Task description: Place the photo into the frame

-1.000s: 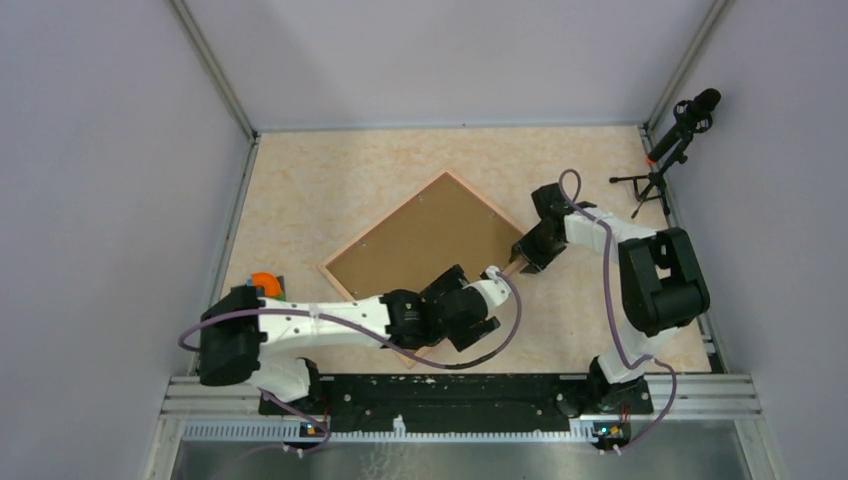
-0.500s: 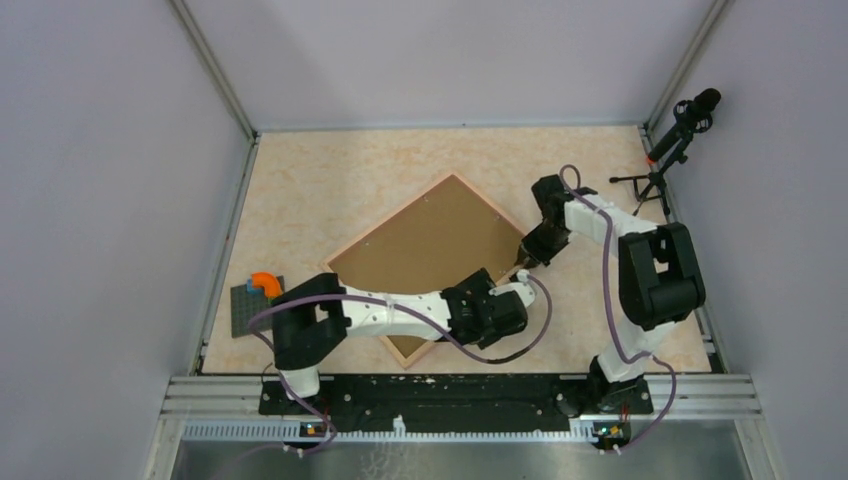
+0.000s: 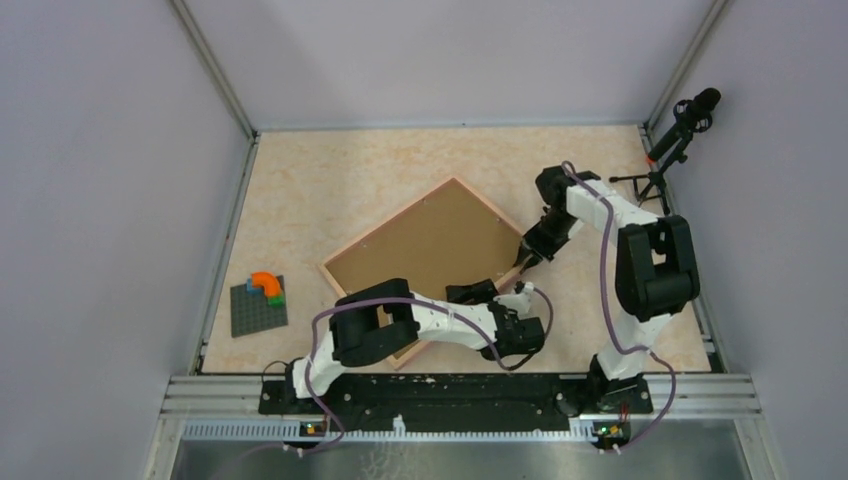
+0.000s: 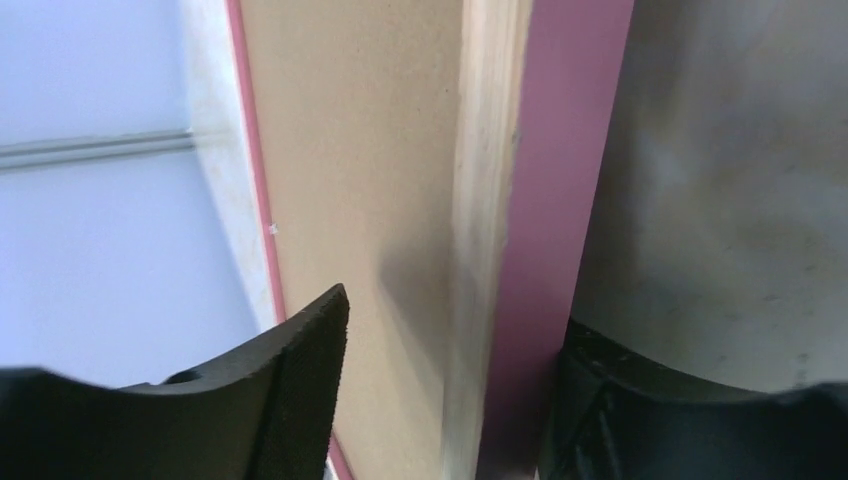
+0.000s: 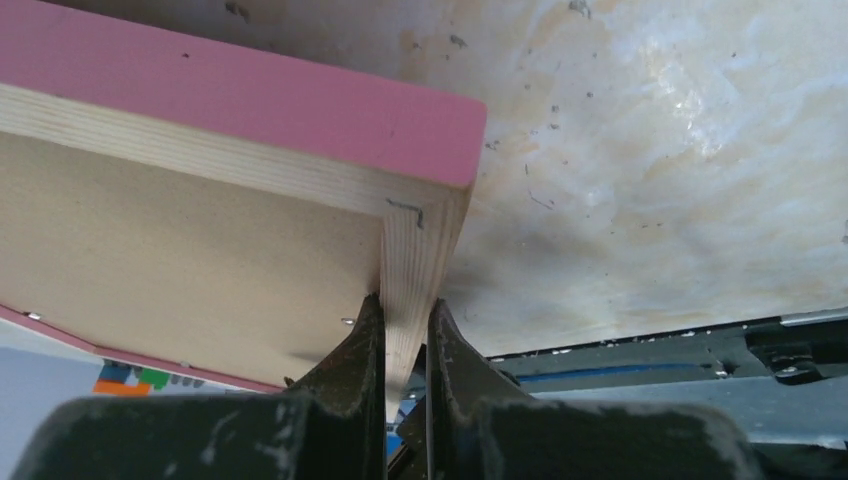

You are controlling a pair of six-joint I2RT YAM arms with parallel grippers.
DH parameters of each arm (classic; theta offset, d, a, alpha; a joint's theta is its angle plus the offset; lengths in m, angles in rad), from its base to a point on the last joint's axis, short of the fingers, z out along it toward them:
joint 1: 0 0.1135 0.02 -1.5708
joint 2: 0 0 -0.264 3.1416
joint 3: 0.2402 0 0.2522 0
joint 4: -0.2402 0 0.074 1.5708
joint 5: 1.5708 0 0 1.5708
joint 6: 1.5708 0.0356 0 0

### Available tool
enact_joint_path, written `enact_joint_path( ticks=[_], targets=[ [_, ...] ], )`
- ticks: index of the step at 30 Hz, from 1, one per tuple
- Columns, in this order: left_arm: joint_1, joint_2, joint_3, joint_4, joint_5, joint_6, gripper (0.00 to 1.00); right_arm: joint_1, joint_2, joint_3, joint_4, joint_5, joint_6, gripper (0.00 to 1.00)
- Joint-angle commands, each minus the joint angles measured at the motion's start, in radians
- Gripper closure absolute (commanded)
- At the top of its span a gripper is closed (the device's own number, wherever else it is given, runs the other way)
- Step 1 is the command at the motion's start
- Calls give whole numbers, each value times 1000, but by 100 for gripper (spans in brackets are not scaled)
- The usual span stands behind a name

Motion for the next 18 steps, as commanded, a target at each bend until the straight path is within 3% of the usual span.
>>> enact_joint_path(
  ticks=[1,6,7,11,12,13,15,18],
  targets=[
    [4,-14,10,-174,-205,-88,38,-4,-159,-48,-38,-117,-5,100],
    [6,-79,15,-208,-224,-68,65,-7,-233,-36,-11,-114,-41,100],
    [6,-100,32,-214,-206,-49,70,-7,-256,-27,14,-106,-69,95],
    [10,-208,117,-199,-109,61,100,-4,-376,118,15,156,-230,29],
    [11,-235,146,-204,-87,81,100,-8,-409,170,22,192,-300,12],
    [15,-251,187,-206,-57,103,100,-11,-442,216,31,250,-373,3],
    [22,-275,283,-209,17,157,100,-14,-500,323,29,356,-481,1],
    [42,-290,496,-240,128,202,100,-14,-620,370,120,392,-632,1]
  ],
)
